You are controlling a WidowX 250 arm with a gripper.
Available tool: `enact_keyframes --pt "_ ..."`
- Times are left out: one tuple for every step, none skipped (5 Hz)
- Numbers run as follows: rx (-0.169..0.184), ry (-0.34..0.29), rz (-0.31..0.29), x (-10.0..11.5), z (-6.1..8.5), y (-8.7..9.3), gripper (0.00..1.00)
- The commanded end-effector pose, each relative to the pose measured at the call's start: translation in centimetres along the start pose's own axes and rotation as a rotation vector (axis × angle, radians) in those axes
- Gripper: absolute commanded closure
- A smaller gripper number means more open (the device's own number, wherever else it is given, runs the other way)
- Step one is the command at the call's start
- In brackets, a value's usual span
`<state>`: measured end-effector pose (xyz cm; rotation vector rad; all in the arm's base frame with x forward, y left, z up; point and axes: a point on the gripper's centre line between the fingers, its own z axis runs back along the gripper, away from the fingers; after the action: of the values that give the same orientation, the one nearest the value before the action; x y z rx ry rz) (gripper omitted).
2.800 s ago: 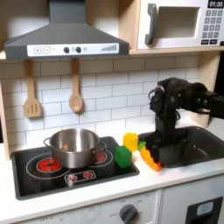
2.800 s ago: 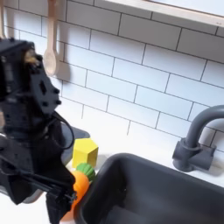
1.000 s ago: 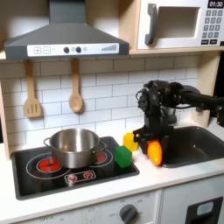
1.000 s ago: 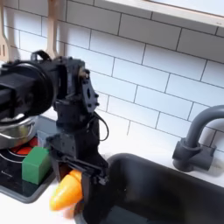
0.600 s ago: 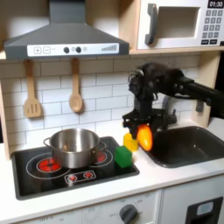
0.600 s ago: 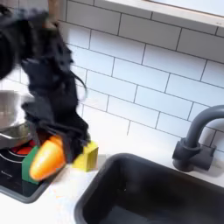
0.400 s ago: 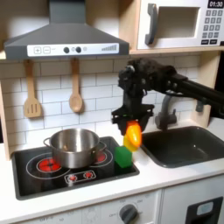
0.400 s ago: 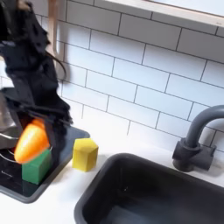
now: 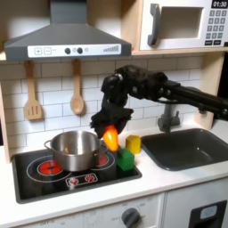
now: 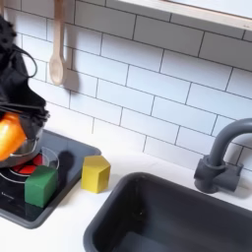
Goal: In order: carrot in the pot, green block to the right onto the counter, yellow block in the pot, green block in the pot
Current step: 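Put the carrot in the pot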
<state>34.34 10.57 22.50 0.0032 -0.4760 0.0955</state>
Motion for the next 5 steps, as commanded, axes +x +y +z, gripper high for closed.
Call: enact_keyframes --pt "0.070 -0.064 0.072 1.6 -0.9 3.8 1.00" --pt "0.074 -0.044 0.105 2.2 -2.3 5.8 1.00" --pt "0.076 -0.038 0.113 3.4 -3.2 7.0 1.00" --pt "0.074 -0.030 0.104 3.9 -3.8 7.1 1.00" --pt "0.053 -0.002 0.107 3.6 -4.3 6.7 0.00"
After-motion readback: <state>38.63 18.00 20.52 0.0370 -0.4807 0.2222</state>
